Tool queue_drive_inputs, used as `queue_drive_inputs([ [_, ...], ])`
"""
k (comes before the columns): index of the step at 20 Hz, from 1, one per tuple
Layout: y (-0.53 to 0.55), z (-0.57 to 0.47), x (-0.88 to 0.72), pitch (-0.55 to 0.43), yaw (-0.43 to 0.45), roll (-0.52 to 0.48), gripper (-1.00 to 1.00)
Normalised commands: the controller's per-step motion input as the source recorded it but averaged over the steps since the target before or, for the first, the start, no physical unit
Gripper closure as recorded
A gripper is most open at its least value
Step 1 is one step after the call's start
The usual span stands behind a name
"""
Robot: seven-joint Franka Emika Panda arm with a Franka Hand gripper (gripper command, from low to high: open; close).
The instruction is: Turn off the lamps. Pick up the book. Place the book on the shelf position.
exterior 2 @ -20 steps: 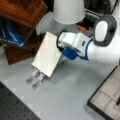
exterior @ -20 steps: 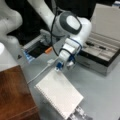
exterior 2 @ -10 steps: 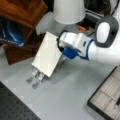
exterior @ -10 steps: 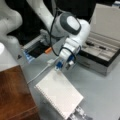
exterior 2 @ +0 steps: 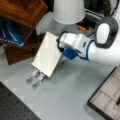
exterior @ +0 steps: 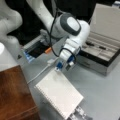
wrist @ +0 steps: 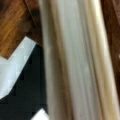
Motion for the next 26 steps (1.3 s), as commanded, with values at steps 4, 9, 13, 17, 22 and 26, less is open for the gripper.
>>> queue_drive_inputs([
  [4,0.14,-0.18,0.17,-0.132,-0.038,-0.306,1.0],
  [9,0.13,-0.16,0.21,-0.141,-0.046,-0.294,1.0],
  [13,0.14,-0.16,0.22,-0.138,-0.051,-0.282,1.0],
  [17,0.13,-0.18,0.21,-0.13,-0.042,-0.269,1.0],
  [22,0.1,-0.15,0.24,-0.102,-0.017,-0.262,1.0],
  [26,0.08,-0.05,0.31,-0.059,-0.003,-0.25,1.0],
])
